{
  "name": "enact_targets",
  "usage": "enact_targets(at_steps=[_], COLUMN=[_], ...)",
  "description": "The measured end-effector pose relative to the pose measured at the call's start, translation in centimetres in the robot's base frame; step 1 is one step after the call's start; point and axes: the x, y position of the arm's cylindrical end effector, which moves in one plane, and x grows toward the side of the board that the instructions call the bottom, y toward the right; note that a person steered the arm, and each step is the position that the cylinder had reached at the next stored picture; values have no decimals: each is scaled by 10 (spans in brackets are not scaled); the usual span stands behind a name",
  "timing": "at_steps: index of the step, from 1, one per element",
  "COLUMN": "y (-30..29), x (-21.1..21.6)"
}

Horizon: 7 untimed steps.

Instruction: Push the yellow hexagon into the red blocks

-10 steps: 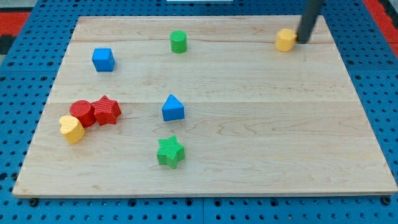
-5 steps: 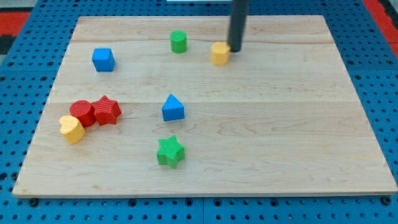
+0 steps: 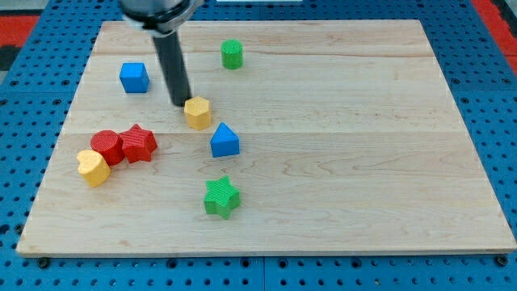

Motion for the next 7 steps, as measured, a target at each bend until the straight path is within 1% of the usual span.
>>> enact_targets(at_steps=[1,2,3,4,5,6,7], y=[47,42,-21,-45,-53,-66,-31], x=[-13,30,44,71,72,86,81])
